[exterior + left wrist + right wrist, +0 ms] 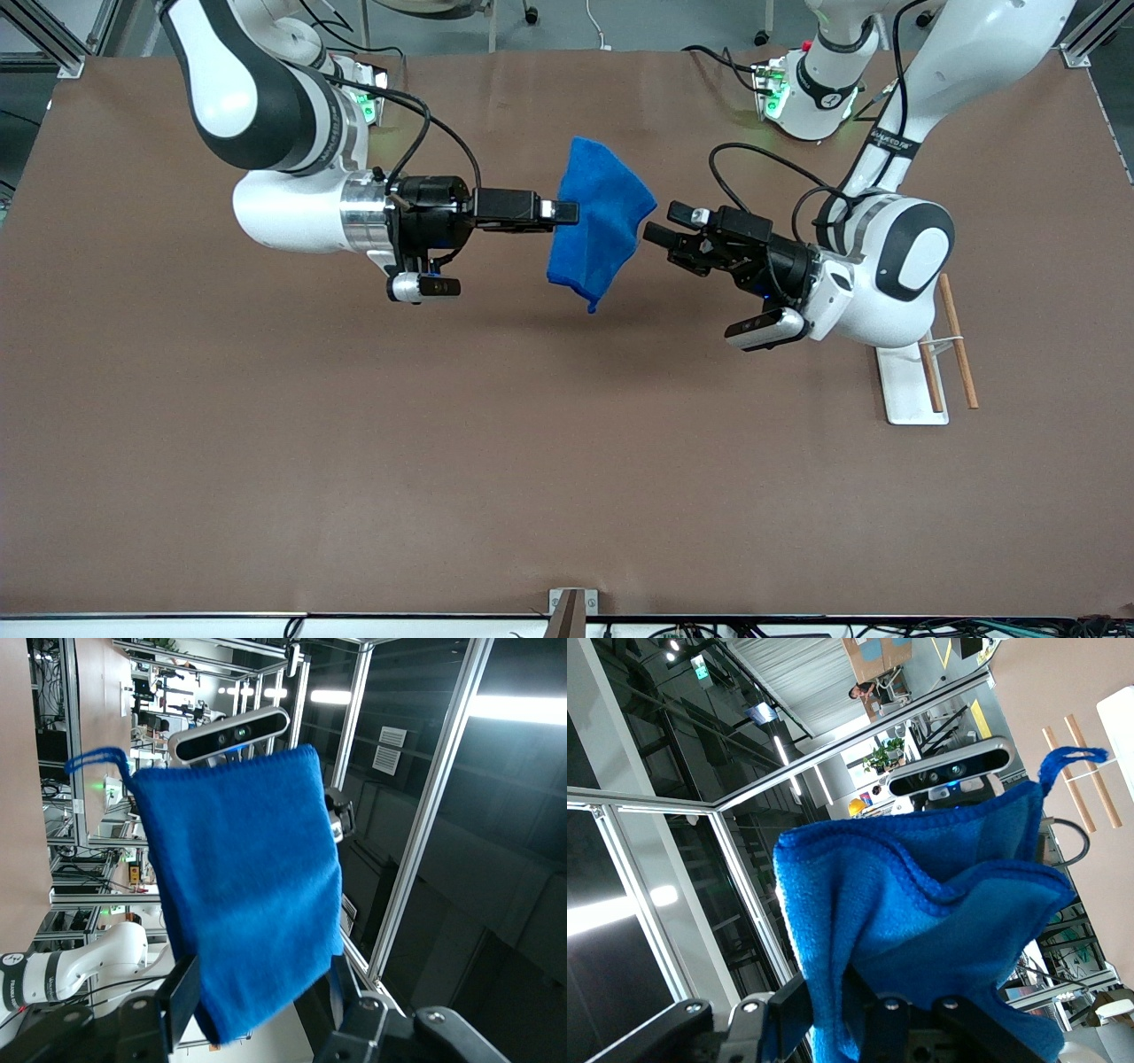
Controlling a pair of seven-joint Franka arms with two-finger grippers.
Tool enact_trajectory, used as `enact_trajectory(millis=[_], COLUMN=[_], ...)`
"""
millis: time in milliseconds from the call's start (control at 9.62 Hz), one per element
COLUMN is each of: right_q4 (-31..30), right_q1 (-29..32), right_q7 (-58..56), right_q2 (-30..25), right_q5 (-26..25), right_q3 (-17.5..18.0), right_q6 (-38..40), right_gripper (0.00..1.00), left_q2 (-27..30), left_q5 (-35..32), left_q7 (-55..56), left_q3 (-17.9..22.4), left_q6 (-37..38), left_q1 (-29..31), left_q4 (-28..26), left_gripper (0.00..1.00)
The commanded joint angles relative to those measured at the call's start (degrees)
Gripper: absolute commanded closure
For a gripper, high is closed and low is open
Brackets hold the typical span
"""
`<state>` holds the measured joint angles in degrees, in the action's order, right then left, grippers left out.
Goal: Right arm passes towel to left arm to hang
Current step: 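Grasp the towel's hanging edge with the left gripper beside the right gripper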
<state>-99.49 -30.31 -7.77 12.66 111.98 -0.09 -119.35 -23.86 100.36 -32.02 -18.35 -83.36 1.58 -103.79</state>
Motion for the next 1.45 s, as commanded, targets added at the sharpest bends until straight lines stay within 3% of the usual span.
enact_trajectory(millis=[0,519,935,1143,1247,1351], right_q4=[1.4,2.3,2.3,2.3,2.3,2.3], right_q1=[-0.9,-2.0,-2.0,-2.0,-2.0,-2.0], right_q7=[-0.4,-0.4,-0.4,-0.4,-0.4,0.2], right_q2=[0.5,1.1,1.1,1.2,1.2,1.2], right_q5=[1.8,2.8,2.8,2.8,2.8,2.7], right_q3=[-0.4,-0.4,-0.4,-0.4,-0.4,-0.4], right_q6=[-1.2,-2.5,-2.5,-2.6,-2.6,-2.6], right_gripper=[1.00,1.00,1.00,1.00,0.97,0.64], left_q2=[-2.9,-2.6,-2.2,-2.2,-2.2,-2.2], left_q5=[0.7,1.8,2.7,2.7,2.7,2.7], left_q7=[-2.3,-2.3,-2.3,-2.3,-2.2,-2.2], left_q3=[0.0,-0.3,-1.1,-1.1,-1.2,-1.1], left_q6=[-2.2,-2.3,-2.0,-2.0,-2.0,-1.9], left_q1=[-1.2,-1.3,-0.3,-0.1,-0.1,0.0], left_q4=[0.6,1.3,1.7,1.7,1.7,1.7], left_gripper=[0.33,0.47,0.87,0.98,0.99,0.99])
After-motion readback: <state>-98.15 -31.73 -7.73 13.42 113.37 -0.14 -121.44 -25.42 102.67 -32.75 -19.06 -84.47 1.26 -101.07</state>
